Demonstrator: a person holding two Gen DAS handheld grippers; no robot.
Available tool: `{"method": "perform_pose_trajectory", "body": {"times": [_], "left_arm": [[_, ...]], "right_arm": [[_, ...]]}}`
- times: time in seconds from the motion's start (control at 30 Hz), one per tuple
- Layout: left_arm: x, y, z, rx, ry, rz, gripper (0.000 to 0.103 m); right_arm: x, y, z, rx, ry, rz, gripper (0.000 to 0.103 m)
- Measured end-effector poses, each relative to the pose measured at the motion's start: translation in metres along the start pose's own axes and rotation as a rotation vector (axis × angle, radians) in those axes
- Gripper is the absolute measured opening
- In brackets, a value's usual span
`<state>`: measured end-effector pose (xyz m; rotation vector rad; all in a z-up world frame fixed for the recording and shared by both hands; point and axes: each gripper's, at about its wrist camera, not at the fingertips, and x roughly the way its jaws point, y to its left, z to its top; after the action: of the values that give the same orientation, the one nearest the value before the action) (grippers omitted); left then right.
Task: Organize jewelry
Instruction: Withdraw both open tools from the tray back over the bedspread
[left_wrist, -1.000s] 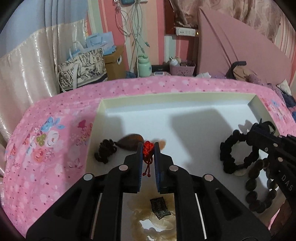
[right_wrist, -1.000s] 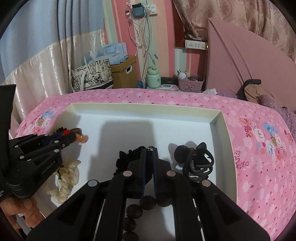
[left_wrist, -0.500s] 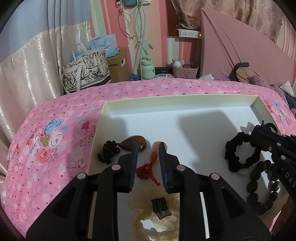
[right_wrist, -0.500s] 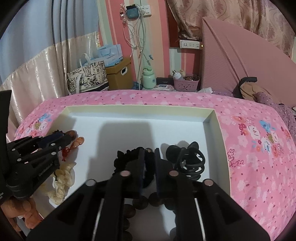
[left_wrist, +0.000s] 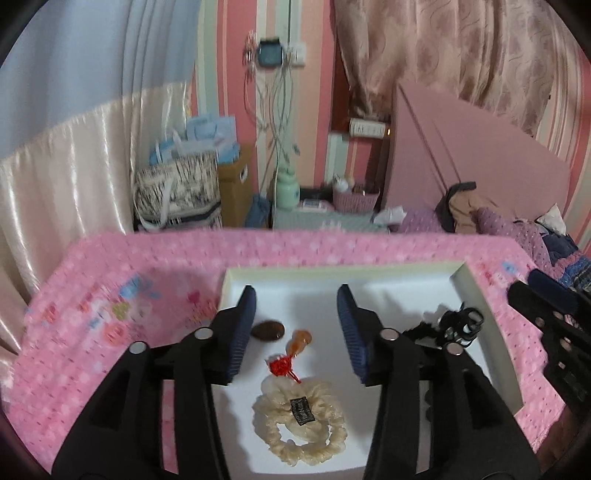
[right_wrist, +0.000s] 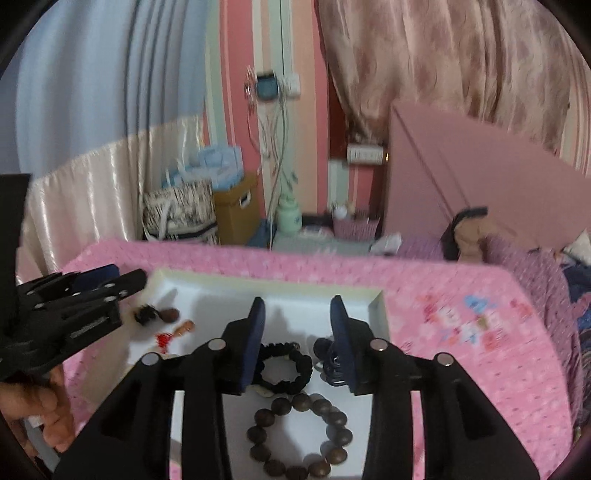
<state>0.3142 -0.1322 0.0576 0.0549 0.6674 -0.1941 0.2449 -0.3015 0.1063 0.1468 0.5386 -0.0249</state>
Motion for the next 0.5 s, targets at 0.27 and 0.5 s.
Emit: {"method": "perform_pose_trajectory", "body": {"times": [0.27,0.5], "left_arm": [[-0.043,-0.015,0.009,0.016,-0.099,0.012,0.052],[-0.076,-0.032,-0.009,0.034,-0.144,0.019,0.055]], "right_arm": [[-0.06,-0.007,-0.054,-0.109,-0.013,-0.106,0.049],[-0.107,-0.055,-0.106,-0.053,-0.009,-0.092,0.049]]}}
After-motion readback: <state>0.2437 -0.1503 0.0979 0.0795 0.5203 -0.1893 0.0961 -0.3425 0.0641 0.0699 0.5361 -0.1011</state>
